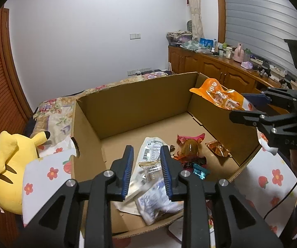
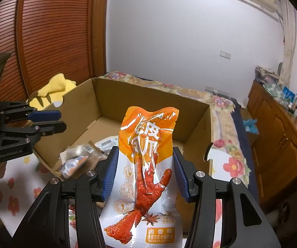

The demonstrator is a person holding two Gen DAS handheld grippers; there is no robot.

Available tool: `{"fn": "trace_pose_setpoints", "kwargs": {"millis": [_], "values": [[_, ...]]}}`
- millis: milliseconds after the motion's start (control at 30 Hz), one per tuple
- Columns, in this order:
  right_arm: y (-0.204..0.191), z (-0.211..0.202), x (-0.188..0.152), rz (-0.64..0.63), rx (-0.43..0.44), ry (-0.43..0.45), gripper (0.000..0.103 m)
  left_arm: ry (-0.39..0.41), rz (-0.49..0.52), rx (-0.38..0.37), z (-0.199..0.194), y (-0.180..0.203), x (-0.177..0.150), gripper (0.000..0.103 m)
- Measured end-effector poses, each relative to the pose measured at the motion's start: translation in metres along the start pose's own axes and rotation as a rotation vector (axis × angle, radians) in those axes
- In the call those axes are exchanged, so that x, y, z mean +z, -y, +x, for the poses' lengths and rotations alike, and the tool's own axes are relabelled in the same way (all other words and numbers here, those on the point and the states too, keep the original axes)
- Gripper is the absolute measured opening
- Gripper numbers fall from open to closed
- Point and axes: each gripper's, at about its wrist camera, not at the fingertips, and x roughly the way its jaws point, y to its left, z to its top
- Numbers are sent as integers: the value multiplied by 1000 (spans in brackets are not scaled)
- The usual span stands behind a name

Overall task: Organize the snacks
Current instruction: 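Carry the cake bar and orange pouch into the box and release both, then move both tools back toward the white packets beside the box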

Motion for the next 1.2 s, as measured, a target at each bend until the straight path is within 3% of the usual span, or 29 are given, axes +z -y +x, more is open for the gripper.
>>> {"fn": "trace_pose_setpoints", "kwargs": {"millis": [200,400,867,1200], "values": [[6,17,9,-8,-21,-32,51,9,-16,6,1,-4,1,36],[6,34,18,-26,-51,-67,52,20,-28,14,-4,-12,-2,39],[0,54,16,-47,-54,-123,54,44,-23,10,-15,-12,-7,40],[-1,48,19,-38,-55,-105,54,53,-15,8,-20,-7,-7,40]]}}
